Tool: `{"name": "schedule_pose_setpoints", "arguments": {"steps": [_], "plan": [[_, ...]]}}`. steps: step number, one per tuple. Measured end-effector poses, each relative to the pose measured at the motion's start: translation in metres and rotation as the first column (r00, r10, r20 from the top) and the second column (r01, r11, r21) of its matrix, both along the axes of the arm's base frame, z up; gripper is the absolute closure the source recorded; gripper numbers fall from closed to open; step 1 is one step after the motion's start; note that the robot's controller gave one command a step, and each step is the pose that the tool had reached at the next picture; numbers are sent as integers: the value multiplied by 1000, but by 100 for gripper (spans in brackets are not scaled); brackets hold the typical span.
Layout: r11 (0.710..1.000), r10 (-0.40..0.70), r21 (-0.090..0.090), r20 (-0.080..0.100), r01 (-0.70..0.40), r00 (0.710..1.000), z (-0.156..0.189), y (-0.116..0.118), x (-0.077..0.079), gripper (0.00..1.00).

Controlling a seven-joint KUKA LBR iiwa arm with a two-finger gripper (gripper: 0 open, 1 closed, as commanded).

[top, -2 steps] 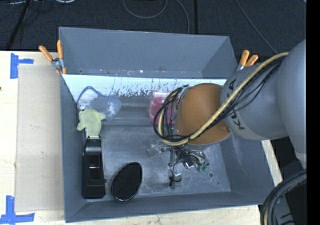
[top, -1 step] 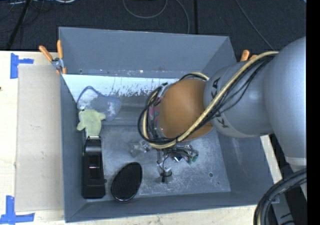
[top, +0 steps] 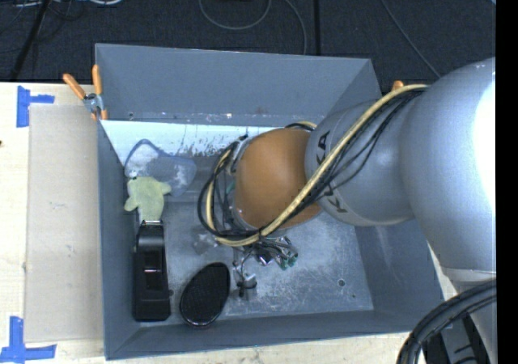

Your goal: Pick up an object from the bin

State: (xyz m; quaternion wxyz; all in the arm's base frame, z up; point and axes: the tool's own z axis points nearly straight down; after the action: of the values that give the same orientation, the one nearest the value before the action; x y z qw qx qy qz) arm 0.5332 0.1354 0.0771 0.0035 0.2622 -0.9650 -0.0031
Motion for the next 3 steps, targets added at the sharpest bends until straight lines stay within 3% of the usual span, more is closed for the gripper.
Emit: {"name": "schedule_pose_setpoints", "arguments": {"steps": [1, 2, 3], "plan": [[1000, -15, -4, -1, 15, 1000, 18, -1, -5, 0], [958, 288, 1, 3, -288, 958, 10, 18, -7, 0], [966, 259, -3, -2, -259, 966, -8, 51, -9, 100]]}}
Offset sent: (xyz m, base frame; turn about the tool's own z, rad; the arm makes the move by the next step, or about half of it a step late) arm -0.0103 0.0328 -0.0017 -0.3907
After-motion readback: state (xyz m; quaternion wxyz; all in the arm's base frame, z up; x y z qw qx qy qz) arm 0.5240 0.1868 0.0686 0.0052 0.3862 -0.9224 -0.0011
